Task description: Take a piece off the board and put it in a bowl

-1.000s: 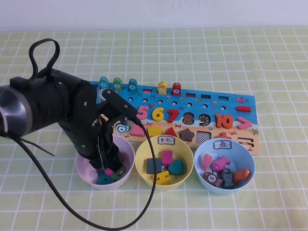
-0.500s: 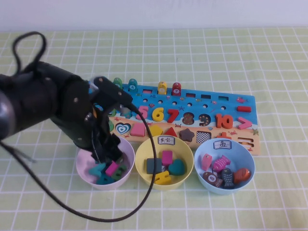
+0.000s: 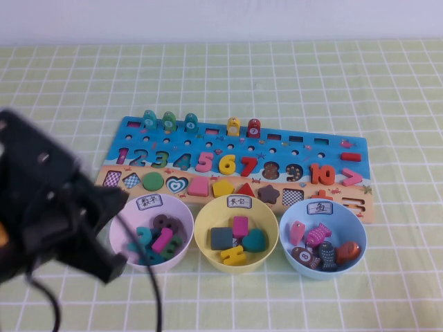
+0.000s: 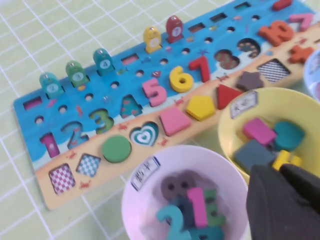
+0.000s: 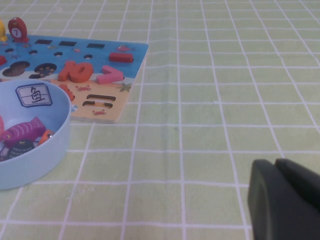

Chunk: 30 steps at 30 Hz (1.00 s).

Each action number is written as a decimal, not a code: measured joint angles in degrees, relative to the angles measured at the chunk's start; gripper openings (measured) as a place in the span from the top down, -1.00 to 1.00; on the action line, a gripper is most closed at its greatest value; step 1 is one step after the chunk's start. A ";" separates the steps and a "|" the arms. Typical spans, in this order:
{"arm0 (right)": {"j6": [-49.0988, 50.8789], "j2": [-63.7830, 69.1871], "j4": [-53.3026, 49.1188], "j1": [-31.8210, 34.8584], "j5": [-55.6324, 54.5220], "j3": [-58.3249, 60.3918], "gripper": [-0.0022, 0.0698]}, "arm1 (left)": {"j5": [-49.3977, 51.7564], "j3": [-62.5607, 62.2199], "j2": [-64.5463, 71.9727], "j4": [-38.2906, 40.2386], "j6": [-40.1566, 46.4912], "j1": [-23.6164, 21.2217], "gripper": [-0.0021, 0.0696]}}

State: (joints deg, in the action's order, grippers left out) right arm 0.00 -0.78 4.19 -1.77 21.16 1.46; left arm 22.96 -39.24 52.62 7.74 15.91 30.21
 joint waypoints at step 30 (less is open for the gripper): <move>0.00 0.00 0.00 0.00 0.00 0.00 0.99 | 1.48 18.10 -40.46 -22.70 -18.95 -3.67 0.95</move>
State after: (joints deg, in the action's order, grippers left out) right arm 0.00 -0.78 4.19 -1.77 21.16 1.46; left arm 24.44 -21.14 12.16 -14.96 -3.04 26.54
